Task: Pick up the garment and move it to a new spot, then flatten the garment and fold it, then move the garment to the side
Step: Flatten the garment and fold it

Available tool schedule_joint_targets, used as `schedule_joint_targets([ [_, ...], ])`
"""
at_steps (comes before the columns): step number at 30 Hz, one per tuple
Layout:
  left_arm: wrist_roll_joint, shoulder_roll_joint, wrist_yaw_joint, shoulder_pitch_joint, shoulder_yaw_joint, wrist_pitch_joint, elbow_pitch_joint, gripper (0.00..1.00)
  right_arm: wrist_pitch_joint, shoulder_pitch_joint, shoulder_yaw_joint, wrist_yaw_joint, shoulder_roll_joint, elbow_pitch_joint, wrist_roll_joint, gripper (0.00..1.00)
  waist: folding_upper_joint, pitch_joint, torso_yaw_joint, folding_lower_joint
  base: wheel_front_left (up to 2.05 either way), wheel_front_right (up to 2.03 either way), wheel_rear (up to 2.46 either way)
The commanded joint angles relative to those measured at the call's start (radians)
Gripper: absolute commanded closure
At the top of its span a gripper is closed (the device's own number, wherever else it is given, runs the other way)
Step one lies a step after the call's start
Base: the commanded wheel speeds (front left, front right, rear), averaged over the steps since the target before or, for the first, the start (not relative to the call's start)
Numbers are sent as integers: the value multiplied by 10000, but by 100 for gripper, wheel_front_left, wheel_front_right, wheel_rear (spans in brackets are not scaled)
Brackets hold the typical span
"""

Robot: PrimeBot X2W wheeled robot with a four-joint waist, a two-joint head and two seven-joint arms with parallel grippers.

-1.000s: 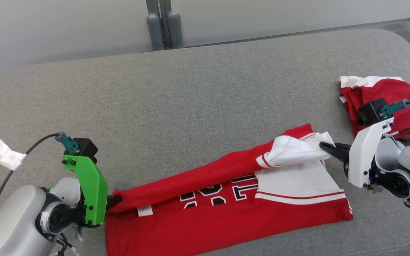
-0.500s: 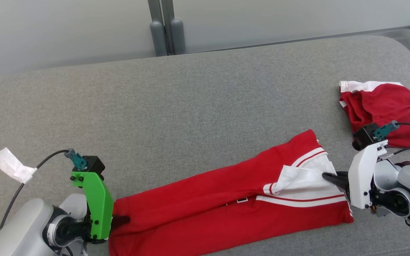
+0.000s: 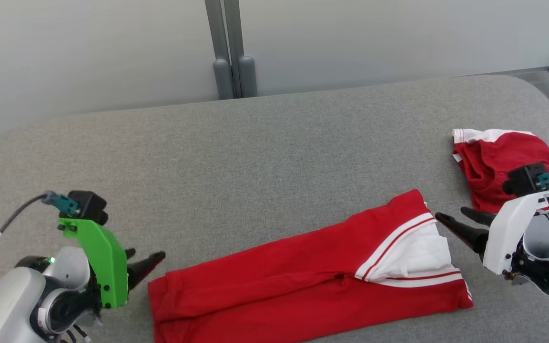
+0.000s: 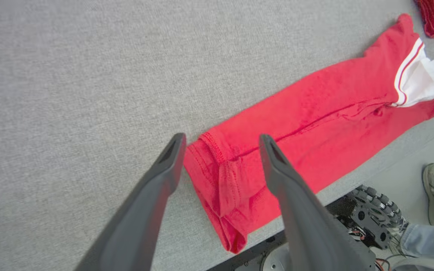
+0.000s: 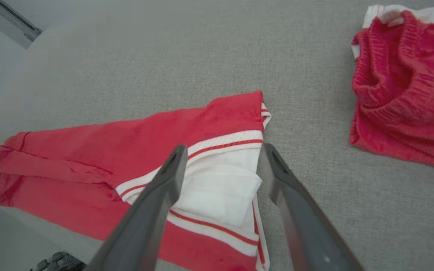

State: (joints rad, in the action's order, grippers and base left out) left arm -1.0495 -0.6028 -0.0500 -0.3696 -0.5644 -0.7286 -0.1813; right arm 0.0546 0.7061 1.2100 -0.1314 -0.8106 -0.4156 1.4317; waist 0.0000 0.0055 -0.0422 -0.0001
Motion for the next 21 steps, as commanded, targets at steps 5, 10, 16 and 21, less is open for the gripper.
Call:
schedule_joint_targets([
  [5, 756, 129, 641, 504, 1005, 2544, 870, 0, -2476, -625, -873, 15, -23, 341, 129, 0, 0, -95, 218, 1, 0, 0, 0],
  [10, 1831, 605, 1473, 1097, 1720, 5382, 1219, 0, -3203, -1201, -3047, 11, 370, 260, -500, 0, 0, -79, 330, 1, 0, 0, 0],
  [16, 2671, 1064, 1964, 1844, 2196, 7869, 1248, 0, -3189, -3020, -7225, 10, 1813, 466, -3345, 0, 0, -137, 406, 1, 0, 0, 0],
  [21, 3050, 1510, 2283, 2505, 2403, 9354, 1207, 0, -3191, -4785, -9399, 10, 3148, 1125, -5426, 0, 0, -211, 461, 1, 0, 0, 0],
])
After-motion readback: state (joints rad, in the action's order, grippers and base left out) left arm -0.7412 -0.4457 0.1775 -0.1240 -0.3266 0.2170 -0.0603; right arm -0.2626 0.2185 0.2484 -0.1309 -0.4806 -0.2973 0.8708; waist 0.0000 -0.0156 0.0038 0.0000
